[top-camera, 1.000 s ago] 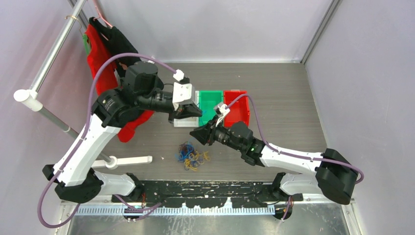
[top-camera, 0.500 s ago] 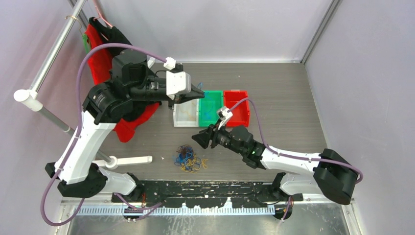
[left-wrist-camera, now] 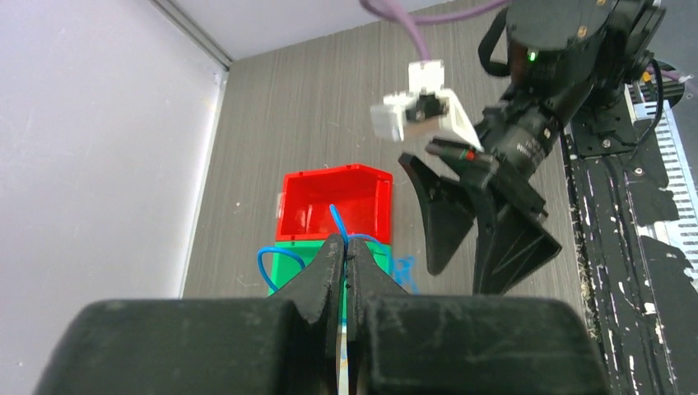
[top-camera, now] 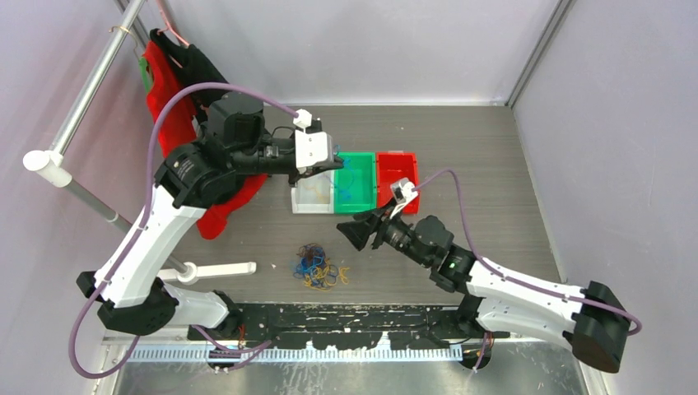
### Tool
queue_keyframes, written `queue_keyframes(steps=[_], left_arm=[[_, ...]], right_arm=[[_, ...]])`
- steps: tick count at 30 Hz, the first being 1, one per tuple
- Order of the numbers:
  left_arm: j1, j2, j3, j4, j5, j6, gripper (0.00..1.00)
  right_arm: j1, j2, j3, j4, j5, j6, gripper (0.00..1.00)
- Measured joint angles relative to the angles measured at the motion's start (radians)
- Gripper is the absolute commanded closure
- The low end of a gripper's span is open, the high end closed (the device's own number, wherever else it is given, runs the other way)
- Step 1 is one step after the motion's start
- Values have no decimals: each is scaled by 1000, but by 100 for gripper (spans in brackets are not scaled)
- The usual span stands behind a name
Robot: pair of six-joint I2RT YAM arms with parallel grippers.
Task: Untangle the cables
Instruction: Untie the cable, then place the cable in the bin.
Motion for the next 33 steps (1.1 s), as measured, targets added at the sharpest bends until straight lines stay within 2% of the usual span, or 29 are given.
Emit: queue_keyframes(steps=[6, 14, 19, 25, 27, 29, 31, 33], left_arm=[[0, -10, -26, 1, 11, -6, 100], [0, -14, -45, 0, 25, -9, 100], [0, -15, -48, 0, 42, -13, 100], [0, -21, -63, 0, 58, -17, 100], [0, -21, -66, 0, 61, -17, 99], [0, -24, -77, 1, 60, -16, 83], [0, -27, -98, 2, 53, -11, 59], [0, -39, -135, 5, 30, -5, 42]], right_arm=[[-2, -115, 87, -153, 56, -87, 27], [-5, -97, 261, -234, 26, -166, 30], [-26, -5, 389, -299, 31, -206, 46], [-103, 63, 443, -337, 14, -229, 84], [-125, 71, 444, -344, -1, -227, 90], [-147, 74, 444, -351, -16, -222, 92], [-167, 74, 444, -357, -27, -219, 94], [-197, 77, 444, -362, -34, -213, 95]])
